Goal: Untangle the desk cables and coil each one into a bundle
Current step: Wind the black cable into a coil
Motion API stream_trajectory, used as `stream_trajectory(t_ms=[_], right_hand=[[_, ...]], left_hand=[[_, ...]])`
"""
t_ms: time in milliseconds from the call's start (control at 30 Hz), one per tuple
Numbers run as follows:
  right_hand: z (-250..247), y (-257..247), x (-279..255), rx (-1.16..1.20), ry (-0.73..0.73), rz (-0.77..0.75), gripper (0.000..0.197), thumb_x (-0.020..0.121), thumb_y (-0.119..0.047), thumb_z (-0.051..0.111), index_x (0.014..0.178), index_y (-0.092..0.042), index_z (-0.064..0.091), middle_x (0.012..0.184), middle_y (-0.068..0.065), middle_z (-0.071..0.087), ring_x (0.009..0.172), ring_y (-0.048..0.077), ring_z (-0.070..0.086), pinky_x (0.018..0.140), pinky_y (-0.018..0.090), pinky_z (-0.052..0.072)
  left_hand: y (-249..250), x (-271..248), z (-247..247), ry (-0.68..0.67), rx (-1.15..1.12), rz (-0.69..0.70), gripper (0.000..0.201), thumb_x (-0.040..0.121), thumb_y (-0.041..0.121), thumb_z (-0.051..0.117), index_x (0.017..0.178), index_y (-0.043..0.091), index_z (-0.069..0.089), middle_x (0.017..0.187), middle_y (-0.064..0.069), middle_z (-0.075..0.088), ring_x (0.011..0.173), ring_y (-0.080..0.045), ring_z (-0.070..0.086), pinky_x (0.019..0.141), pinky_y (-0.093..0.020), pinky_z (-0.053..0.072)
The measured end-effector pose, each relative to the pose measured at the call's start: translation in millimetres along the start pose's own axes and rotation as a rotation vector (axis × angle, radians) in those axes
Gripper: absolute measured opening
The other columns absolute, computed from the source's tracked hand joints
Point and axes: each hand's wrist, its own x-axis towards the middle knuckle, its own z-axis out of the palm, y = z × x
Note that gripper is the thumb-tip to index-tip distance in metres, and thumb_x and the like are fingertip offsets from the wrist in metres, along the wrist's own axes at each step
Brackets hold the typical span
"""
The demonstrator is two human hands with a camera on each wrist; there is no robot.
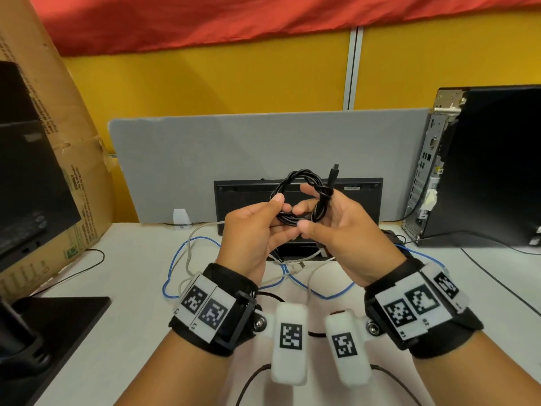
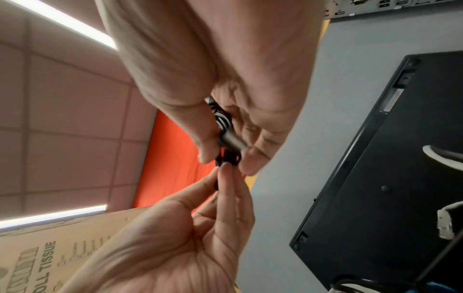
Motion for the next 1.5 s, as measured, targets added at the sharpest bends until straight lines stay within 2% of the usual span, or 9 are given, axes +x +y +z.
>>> stream_trajectory(t_ms=[133,267,367,467,633,933,1133,1400,1500], right_hand=[[1.0,-0.4,-1.6,-0.066,0.106,0.049,0.009,0.089,-0.013,0.067,0.083,-0.017,0.071,0.071,0.008,0.07,0.059,0.016,0.064,0.054,0.023,0.054],[-11.1,0.5,3.0,-0.432,0.173,0.065,0.034,0.091,-0.03,0.064,0.062,-0.013,0.065,0.048,-0.002,0.06,0.039,0.005,0.052,0.044,0.024,0.046],[-16.6,3.8,6.9,-0.562,0.148,0.045,0.016,0.093,-0.029,0.061,0.087,-0.016,0.069,0.046,-0.004,0.06,0.037,-0.001,0.05,0.053,0.024,0.041],[-11.3,8.4,6.2,-0.628,0.203,-0.064,0.034,0.094,-0.028,0.06,0.126,-0.022,0.05,0.056,0.0,0.066,0.05,-0.003,0.058,0.054,0.008,0.039],[1.8,2.4,-1.4,-0.655,0.234,-0.239,0.015,0.092,-0.028,0.062,0.082,-0.022,0.051,0.057,-0.002,0.066,0.054,0.004,0.06,0.053,0.016,0.046],[3.2,-8.3,-8.8,-0.516,-0.043,-0.209,0.014,0.09,-0.018,0.065,0.079,-0.019,0.056,0.067,-0.003,0.072,0.054,0.006,0.065,0.054,0.018,0.052],[2.9,-11.6,-6.5,-0.22,-0.053,-0.091,0.019,0.094,-0.019,0.058,0.087,-0.005,0.071,0.077,0.011,0.072,0.063,0.026,0.07,0.059,0.036,0.059],[-5.2,-11.5,-14.6,-0.474,-0.059,-0.046,0.013,0.086,-0.018,0.068,0.085,-0.028,0.077,0.066,-0.003,0.072,0.051,0.006,0.062,0.05,0.019,0.05],[-8.8,-8.6,-20.4,-0.617,-0.166,0.056,0.013,0.089,-0.024,0.065,0.082,-0.026,0.076,0.067,-0.004,0.073,0.055,0.008,0.064,0.049,0.019,0.05]], left_hand=[[3.8,-0.5,-0.9,-0.007,0.027,0.048,0.02,0.091,0.017,0.064,0.092,-0.002,0.07,0.085,-0.019,0.073,0.079,-0.027,0.073,0.065,-0.025,0.058],[9.8,-3.5,-2.4,-0.106,0.184,-0.011,0.011,0.09,0.012,0.065,0.093,0.003,0.07,0.081,-0.016,0.073,0.078,-0.033,0.074,0.061,-0.03,0.06],[8.7,-4.7,-0.6,-0.136,0.234,-0.065,0.016,0.092,0.018,0.063,0.092,0.002,0.068,0.084,-0.024,0.072,0.075,-0.038,0.073,0.056,-0.029,0.058],[3.6,-2.8,1.1,-0.073,0.085,-0.09,0.019,0.095,0.017,0.06,0.091,-0.001,0.063,0.082,-0.025,0.071,0.077,-0.039,0.073,0.056,-0.029,0.058],[0.7,4.6,-1.5,0.051,-0.179,-0.106,0.013,0.096,0.011,0.056,0.095,-0.002,0.058,0.067,-0.011,0.071,0.08,-0.028,0.074,0.056,-0.033,0.058],[6.9,7.0,-9.7,0.047,-0.164,-0.056,0.014,0.098,0.012,0.054,0.098,-0.001,0.057,0.085,-0.018,0.073,0.087,-0.024,0.074,0.059,-0.035,0.059],[18.2,-5.1,-10.5,0.024,0.125,0.128,0.018,0.098,0.017,0.054,0.096,0.003,0.065,0.085,-0.015,0.074,0.078,-0.025,0.073,0.06,-0.031,0.058],[35.6,-22.7,-27.1,-0.071,0.428,-0.041,0.013,0.095,0.013,0.058,0.096,0.009,0.07,0.064,0.0,0.059,0.072,-0.017,0.067,0.081,-0.037,0.059],[48.4,-25.3,-40.3,-0.056,0.803,-0.022,0.014,0.094,0.018,0.061,0.093,0.009,0.072,0.061,0.004,0.064,0.055,-0.004,0.054,0.064,-0.023,0.052]])
